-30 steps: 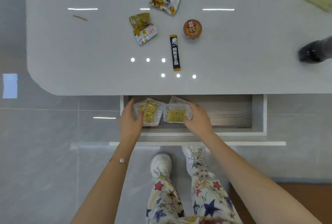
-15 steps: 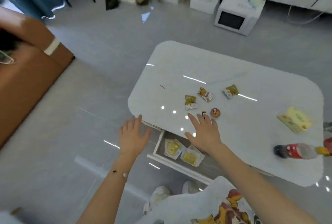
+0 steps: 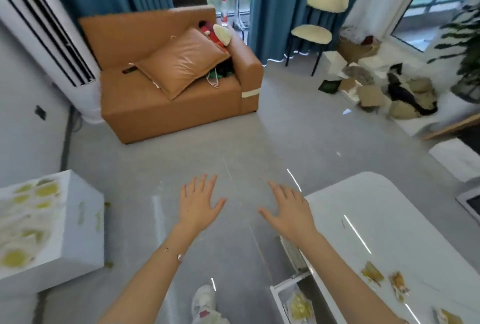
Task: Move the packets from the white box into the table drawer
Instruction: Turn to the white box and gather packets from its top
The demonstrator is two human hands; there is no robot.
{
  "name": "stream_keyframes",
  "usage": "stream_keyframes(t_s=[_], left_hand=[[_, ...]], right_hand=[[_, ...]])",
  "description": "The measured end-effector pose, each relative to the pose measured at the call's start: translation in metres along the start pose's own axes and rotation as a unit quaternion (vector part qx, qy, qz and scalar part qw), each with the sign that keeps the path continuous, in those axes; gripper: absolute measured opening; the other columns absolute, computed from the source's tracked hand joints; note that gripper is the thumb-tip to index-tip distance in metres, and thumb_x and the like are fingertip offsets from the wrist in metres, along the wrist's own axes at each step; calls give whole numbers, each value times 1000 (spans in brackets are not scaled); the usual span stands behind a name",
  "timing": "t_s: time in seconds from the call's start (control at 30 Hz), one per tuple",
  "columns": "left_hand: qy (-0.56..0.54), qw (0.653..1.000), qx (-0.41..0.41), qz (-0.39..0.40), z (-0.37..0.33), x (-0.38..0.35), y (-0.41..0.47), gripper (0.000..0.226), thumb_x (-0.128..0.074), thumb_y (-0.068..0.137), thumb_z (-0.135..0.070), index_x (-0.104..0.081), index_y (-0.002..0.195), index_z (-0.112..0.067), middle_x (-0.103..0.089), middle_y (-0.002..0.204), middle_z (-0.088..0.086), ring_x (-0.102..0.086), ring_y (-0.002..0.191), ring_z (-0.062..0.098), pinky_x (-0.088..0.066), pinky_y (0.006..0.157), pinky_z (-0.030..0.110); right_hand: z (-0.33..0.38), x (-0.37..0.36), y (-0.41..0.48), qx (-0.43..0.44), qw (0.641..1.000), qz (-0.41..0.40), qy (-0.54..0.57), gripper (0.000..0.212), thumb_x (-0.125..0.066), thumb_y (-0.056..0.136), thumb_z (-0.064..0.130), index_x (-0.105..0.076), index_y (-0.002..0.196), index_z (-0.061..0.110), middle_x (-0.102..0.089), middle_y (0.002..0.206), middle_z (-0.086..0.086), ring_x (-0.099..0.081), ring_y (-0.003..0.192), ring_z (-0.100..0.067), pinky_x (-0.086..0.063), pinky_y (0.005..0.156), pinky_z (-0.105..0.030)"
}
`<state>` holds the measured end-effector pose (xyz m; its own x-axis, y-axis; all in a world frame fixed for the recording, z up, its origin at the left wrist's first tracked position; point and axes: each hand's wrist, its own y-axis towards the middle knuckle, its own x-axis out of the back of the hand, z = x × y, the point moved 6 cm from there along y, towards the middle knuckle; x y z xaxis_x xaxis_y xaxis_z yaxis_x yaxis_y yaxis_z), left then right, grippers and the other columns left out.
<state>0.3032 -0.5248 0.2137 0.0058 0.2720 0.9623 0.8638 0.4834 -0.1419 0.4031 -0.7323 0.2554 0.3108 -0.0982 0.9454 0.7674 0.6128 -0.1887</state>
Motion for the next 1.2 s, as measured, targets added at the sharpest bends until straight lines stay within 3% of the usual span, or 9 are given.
stream_keyframes(t_s=[0.07,0.23,0.37,0.53,0.77,0.97,1.07,1.2], left_hand=[[-4,999,51,-12,60,18,8,95,0,70,-73,-21,152,-29,-23,158,3,-19,145,31,-12,117,45],[-32,987,149,-53,191,64,25,89,-12,76,-72,-24,152,-27,-24,158,5,-21,144,32,-13,116,46],[-34,973,219,-68,274,88,37,77,-25,85,-67,-19,152,-28,-18,160,3,-17,145,31,-12,117,47],[-45,950,298,-82,344,105,37,94,-1,70,-72,-15,153,-29,-17,160,1,-13,146,30,-11,117,47],[-59,900,417,-109,433,110,36,94,1,69,-73,-14,152,-31,-12,161,0,-6,148,28,-7,118,47],[-94,831,534,-125,488,111,46,82,-18,84,-74,-13,153,-30,-12,161,1,-9,147,29,-11,118,48],[-124,774,599,-165,507,117,43,88,-13,78,-75,-16,153,-28,-16,160,2,-13,147,30,-15,116,47],[-160,702,663,-207,524,117,25,72,-41,92,-60,-20,152,-27,-19,159,3,-14,146,30,-15,116,48]], right_hand=[[51,-5,38,33,999,13,-12,94,-15,69,78,-16,152,32,-34,150,1,-30,139,-21,-25,110,-35],[173,-11,134,108,994,15,-28,77,-45,87,65,-21,151,30,-38,149,0,-35,136,-23,-31,107,-38],[259,-17,197,157,987,33,-31,76,-45,89,63,-17,152,31,-35,150,1,-31,137,-23,-29,107,-38],[348,-28,254,234,970,39,-52,75,-45,90,62,-18,152,29,-35,150,1,-31,138,-24,-28,107,-38],[452,-64,344,329,939,75,-60,76,-48,89,60,-19,152,29,-34,150,-1,-32,137,-25,-30,107,-39],[545,-88,410,437,889,103,-87,75,-45,90,60,-16,152,31,-33,151,-1,-30,139,-25,-32,108,-40],[591,-99,428,482,859,134,-107,74,-45,91,58,-14,152,31,-32,152,-1,-28,140,-24,-31,109,-41],[649,-114,438,540,816,161,-127,75,-45,91,59,-14,153,29,-35,150,-4,-30,139,-26,-32,108,-41]])
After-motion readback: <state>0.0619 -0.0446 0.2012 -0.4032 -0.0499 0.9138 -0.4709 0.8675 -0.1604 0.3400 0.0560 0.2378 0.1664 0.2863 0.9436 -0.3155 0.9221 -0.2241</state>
